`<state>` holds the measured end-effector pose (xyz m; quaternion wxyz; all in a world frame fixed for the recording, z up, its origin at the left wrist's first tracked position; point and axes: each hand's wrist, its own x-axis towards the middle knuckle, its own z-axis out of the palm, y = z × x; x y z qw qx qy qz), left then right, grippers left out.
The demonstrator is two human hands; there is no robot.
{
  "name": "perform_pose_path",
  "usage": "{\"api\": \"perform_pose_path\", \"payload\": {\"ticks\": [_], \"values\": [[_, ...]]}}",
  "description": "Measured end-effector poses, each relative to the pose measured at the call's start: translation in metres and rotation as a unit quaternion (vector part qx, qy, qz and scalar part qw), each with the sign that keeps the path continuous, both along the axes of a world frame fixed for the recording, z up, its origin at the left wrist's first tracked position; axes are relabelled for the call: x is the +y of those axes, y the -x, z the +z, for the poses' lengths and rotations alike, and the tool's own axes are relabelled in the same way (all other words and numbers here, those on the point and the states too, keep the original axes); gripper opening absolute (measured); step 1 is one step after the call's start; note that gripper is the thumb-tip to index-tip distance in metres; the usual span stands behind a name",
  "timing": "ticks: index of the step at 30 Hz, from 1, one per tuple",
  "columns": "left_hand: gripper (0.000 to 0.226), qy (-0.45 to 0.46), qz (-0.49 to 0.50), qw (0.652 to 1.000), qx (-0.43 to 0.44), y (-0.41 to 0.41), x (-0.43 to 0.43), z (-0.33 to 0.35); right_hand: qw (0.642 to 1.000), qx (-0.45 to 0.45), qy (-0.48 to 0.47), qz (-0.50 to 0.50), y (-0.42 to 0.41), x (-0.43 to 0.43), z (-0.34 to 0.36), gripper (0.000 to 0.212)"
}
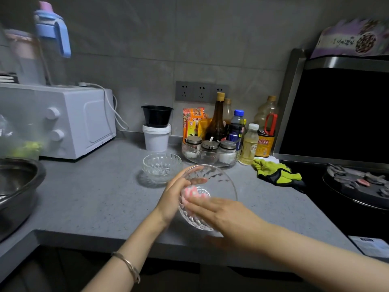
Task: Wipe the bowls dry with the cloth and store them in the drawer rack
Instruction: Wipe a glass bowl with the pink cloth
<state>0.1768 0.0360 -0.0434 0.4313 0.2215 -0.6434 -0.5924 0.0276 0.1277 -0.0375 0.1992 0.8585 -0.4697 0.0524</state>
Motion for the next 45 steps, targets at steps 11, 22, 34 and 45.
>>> {"api": "perform_pose_path", "payload": {"ticks": [11, 22, 34, 45], "values": [[0.047, -0.021, 0.016, 1.0, 0.011, 0.001, 0.002, 0.002, 0.996, -0.082, 0.019, 0.016, -0.012, -0.001, 0.0, 0.069], [0.043, -0.048, -0.033, 0.995, -0.083, -0.003, -0.007, 0.002, 0.99, -0.12, -0.045, -0.062, -0.001, -0.002, 0.017, 0.028], [0.055, 0.249, 0.183, 0.95, 0.041, 0.007, 0.0, 0.001, 0.873, -0.428, -0.234, -0.028, -0.004, 0.02, 0.047, 0.029], [0.071, 0.09, 0.164, 0.971, 0.146, 0.006, 0.003, -0.002, 0.797, -0.578, -0.159, -0.073, 0.017, 0.016, 0.062, 0.025]]}}
